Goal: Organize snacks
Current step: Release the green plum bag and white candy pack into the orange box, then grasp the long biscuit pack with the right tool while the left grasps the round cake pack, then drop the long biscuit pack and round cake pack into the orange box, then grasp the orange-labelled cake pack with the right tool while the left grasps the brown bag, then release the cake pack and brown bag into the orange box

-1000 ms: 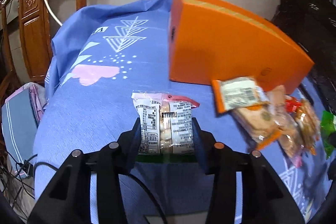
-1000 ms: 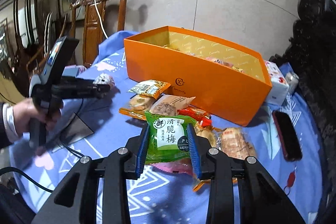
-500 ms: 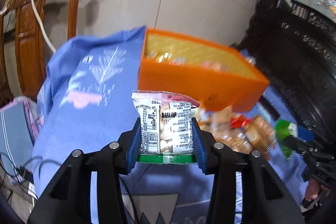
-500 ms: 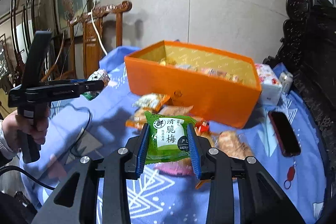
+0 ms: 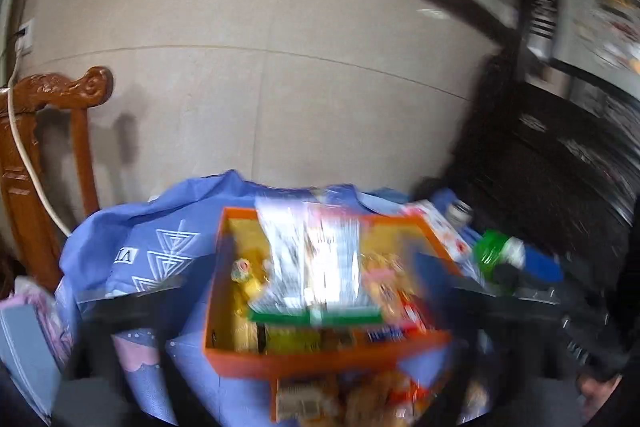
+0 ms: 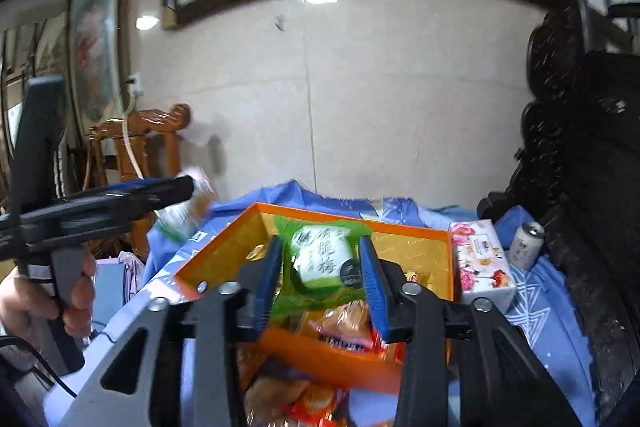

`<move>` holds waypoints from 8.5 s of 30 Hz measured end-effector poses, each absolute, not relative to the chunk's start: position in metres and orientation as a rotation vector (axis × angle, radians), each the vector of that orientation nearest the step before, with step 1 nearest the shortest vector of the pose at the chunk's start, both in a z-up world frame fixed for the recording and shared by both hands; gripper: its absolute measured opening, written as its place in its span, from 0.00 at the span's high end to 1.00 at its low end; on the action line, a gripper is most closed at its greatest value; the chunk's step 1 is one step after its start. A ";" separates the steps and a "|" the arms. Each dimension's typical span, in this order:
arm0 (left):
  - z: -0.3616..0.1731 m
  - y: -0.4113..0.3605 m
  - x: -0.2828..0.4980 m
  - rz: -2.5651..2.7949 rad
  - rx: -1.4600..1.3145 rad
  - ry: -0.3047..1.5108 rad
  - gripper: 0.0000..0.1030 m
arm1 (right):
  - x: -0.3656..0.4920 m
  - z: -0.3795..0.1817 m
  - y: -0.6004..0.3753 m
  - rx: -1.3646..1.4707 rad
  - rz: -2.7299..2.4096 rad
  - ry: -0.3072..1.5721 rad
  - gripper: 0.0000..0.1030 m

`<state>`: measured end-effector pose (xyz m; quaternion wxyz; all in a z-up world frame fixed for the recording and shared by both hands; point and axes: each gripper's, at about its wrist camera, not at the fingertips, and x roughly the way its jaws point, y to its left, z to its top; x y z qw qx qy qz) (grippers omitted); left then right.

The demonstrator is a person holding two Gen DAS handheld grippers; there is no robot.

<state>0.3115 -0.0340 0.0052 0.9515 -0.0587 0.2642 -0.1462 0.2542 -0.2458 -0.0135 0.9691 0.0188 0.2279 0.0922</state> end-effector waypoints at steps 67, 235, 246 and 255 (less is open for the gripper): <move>-0.222 -0.060 0.254 -0.204 -0.108 1.061 0.30 | 0.145 -0.154 -0.254 0.228 0.198 0.796 0.65; -0.078 -0.039 0.206 -0.570 -0.012 0.671 0.59 | 0.160 -0.096 -0.275 0.382 0.328 0.640 0.65; -0.013 -0.043 0.316 -0.493 -0.042 0.586 0.59 | 0.257 -0.024 -0.286 0.267 0.265 0.467 0.65; -0.037 -0.031 0.340 -0.327 -0.150 0.639 0.04 | 0.278 -0.054 -0.266 0.172 0.192 0.501 0.29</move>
